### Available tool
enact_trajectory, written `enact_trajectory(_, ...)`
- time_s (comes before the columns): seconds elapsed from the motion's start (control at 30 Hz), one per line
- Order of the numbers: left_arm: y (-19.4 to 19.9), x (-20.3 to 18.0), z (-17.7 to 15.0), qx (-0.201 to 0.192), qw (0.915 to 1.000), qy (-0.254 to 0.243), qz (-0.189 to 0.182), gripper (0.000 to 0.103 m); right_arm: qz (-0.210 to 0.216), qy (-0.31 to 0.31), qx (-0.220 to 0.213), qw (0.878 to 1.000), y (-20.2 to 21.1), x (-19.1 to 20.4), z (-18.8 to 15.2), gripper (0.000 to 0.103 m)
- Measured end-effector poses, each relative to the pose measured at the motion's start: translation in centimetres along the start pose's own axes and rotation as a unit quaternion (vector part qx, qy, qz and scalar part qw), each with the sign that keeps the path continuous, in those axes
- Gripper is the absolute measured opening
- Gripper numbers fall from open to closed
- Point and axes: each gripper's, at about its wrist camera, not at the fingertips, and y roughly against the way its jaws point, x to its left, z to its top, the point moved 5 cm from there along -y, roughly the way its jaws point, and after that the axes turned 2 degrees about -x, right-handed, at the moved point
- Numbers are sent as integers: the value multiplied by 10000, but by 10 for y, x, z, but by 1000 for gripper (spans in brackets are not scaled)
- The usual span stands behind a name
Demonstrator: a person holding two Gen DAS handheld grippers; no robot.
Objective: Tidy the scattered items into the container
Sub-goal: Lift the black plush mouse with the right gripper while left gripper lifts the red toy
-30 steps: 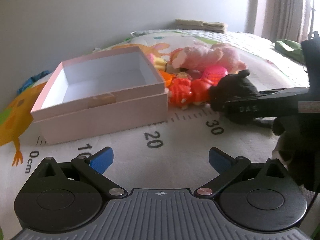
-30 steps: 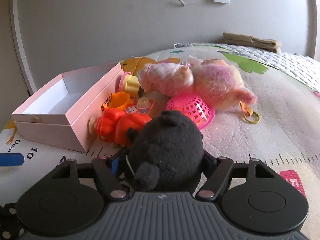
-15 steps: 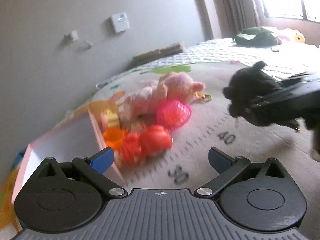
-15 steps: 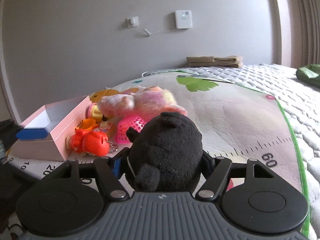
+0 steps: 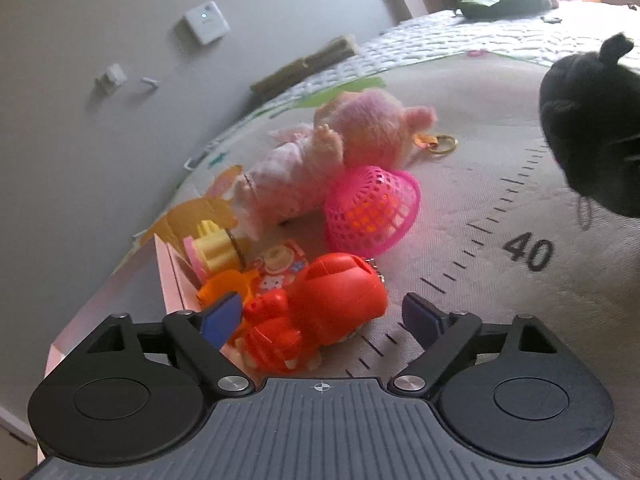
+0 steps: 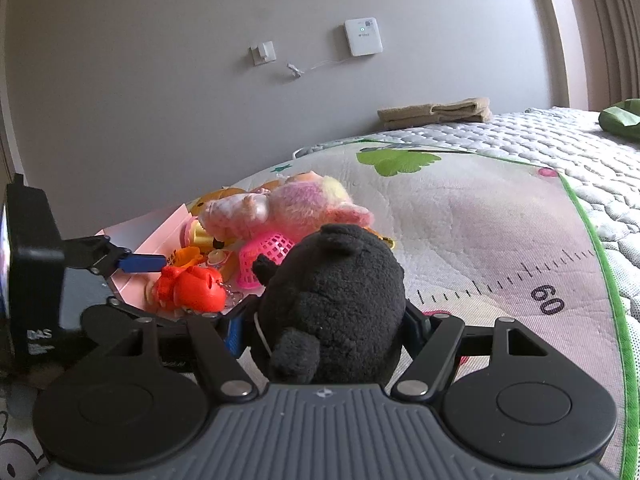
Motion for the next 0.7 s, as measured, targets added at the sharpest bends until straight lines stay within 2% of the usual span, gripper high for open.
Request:
enact_trajectory(0.13, 5, -1, -2, -73, 9999, 45, -110, 84, -44, -4, 24, 10000, -1, -1, -2, 71)
enact_trajectory(0.47, 76, -23, -20, -51, 9943, 255, -1038, 84, 42, 138, 102, 9998, -1, 9, -6, 71)
enact_trajectory(0.7, 90, -21, -39, 108, 9954, 217, -931, 86, 120, 219, 114, 9996, -1, 15, -7, 71)
